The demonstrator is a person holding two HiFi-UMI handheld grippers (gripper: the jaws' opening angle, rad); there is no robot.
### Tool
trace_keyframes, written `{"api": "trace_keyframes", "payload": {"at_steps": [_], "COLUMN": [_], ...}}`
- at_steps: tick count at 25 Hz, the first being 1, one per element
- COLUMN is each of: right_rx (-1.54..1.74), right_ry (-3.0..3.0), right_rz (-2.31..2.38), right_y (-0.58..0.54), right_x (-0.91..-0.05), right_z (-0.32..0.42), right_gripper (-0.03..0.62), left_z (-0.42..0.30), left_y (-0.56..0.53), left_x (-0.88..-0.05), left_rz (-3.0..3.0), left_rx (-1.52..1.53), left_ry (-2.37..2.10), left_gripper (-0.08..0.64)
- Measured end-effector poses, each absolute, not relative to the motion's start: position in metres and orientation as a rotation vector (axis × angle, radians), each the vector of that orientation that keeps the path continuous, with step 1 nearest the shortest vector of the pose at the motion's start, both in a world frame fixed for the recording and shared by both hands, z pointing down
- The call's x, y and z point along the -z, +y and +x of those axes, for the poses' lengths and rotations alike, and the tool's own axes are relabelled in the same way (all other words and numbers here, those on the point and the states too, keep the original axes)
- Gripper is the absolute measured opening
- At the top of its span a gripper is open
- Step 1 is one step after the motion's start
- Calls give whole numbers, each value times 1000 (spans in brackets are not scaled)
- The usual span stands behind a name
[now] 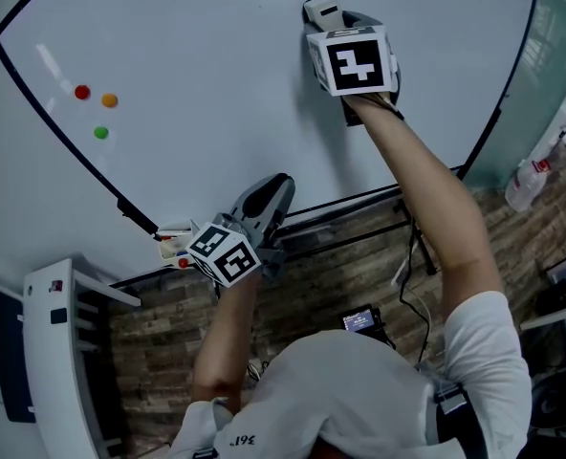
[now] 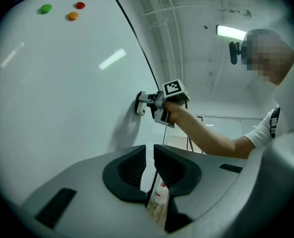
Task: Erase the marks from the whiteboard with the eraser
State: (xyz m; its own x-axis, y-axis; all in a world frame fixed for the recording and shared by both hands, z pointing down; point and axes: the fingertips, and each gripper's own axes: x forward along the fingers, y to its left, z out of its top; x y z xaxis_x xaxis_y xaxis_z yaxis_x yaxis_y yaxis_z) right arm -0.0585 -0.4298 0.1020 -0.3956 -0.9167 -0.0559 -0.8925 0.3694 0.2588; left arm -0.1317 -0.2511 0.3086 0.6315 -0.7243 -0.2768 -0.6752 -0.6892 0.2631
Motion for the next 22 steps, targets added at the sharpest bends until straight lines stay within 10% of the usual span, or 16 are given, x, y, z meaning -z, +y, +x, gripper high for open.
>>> {"api": "trace_keyframes", "payload": {"at_steps": [22], "right_rx": [542], "right_ry": [-2474], "right_rz": [1662], "right_y": [-422], "right_x": [-70], "right_z": [-41], "right_gripper": [253], "left_z": [-139], "left_y": [-253], "left_x": [-305], "left_rz": [2714], "left_rx": [572], "left_ry": [-1171], "left_gripper": [54]}}
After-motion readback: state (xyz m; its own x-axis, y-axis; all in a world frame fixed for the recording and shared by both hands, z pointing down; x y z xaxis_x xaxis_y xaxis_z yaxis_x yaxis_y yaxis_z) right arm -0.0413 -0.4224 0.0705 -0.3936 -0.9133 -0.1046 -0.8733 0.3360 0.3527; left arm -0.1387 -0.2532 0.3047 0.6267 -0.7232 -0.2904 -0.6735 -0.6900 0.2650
